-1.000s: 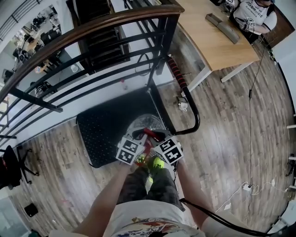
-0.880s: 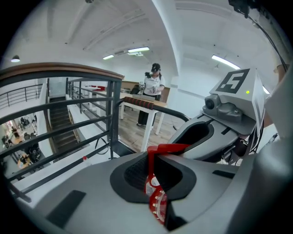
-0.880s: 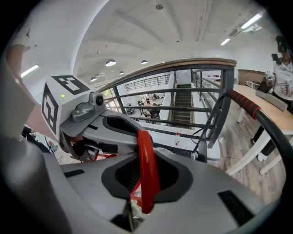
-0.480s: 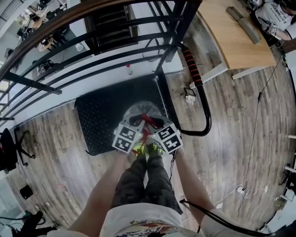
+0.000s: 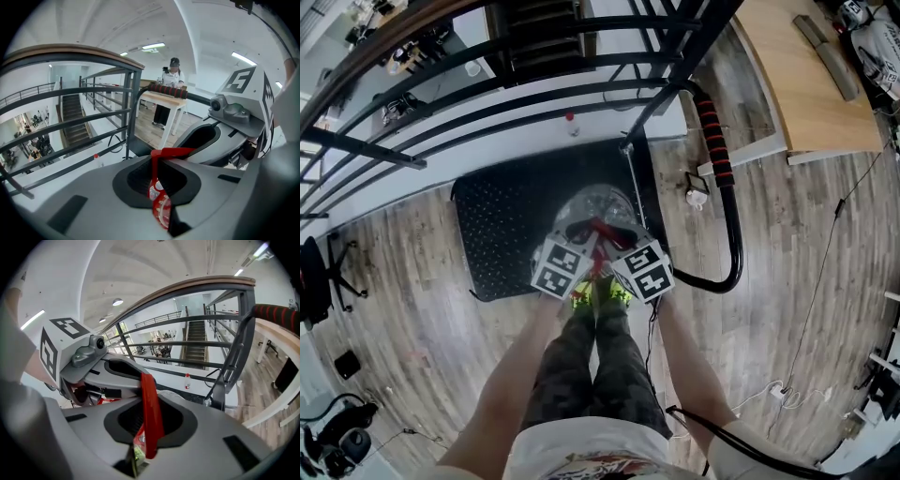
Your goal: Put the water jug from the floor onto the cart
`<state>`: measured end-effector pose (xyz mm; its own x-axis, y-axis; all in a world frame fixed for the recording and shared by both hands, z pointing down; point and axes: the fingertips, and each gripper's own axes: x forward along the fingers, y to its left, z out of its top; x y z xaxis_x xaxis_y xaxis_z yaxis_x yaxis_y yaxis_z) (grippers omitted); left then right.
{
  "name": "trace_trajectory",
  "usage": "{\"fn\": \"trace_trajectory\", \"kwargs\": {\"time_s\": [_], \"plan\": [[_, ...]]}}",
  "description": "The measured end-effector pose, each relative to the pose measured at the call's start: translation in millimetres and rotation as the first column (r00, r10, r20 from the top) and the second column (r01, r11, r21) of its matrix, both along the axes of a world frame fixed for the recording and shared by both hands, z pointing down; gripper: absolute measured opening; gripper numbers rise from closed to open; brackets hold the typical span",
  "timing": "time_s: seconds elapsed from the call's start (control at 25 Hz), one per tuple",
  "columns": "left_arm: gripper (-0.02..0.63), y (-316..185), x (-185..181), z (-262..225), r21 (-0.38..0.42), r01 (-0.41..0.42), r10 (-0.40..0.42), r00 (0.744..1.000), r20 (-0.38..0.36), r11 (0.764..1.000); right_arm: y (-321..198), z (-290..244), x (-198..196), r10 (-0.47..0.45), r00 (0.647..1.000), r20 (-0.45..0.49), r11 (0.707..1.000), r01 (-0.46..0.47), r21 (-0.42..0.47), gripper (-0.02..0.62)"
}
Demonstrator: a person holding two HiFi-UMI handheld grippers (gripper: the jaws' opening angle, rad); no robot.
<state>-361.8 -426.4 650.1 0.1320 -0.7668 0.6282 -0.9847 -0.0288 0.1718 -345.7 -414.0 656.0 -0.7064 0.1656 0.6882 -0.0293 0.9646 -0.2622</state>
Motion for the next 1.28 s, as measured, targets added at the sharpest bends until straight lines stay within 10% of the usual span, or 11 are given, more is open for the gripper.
{"fn": "trace_trajectory", "kwargs": {"time_s": [1.28], "plan": [[0.025, -65.4, -43.6, 26.4, 0.029, 0.026, -0.026, 1.0, -0.006, 0.999, -76.1, 25.2, -43.6, 0.096, 0.994, 0.054, 0.994, -0.098, 0.047, 0.052]]}}
